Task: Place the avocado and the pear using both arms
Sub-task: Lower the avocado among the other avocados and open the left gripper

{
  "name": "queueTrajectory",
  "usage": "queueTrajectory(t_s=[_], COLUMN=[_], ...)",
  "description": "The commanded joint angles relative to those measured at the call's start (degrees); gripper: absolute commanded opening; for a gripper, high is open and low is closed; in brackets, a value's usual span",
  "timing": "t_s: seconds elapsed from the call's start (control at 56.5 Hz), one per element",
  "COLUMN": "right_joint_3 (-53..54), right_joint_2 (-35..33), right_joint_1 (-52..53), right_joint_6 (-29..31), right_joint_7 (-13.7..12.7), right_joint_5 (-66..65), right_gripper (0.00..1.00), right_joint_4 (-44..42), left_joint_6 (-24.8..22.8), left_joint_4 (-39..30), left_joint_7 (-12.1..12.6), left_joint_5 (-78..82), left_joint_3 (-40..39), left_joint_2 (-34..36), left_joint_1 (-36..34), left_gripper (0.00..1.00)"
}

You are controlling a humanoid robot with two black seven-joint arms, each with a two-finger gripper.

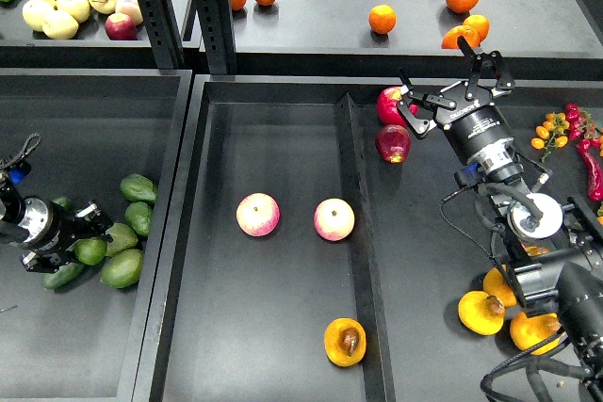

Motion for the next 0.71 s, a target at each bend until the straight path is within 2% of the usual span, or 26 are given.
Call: queueTrajectory(t_s=[0.0,0.283,0.513,0.637,0.69], right_joint_3=[0.0,0.0,0.0,0.0,0.0], right_joint_2=[0.0,0.0,0.0,0.0,0.0], right_joint_1=[0.0,0.0,0.0,0.0,0.0], right_joint_6=[0.0,0.0,0.0,0.0,0.0], right_joint_7=[0.0,0.0,0.0,0.0,0.0], right_joint_5=[0.0,0.0,0.0,0.0,-0.1], right_gripper=[1.00,1.00,1.00,1.00,1.00], right_joint_4=[0.1,0.1,0.2,0.5,0.5], left_joint_6=[0.0,0.0,0.0,0.0,0.0], left_joint_4=[1.5,4.6,5.9,6.0,6.0], left_joint_7=[0.0,0.0,0.0,0.0,0.0], left_joint_5=[0.0,0.0,0.0,0.0,0.0], left_joint_3=[-0.2,-0.3,-0.4,-0.4,-0.5], left_joint_2=[-0.8,-4.6,-5.6,-5.6,-5.6], left_joint_1=[0.7,2.1,2.1,2.2,2.2], left_gripper=[0.43,0.45,0.51,0.59,0.69])
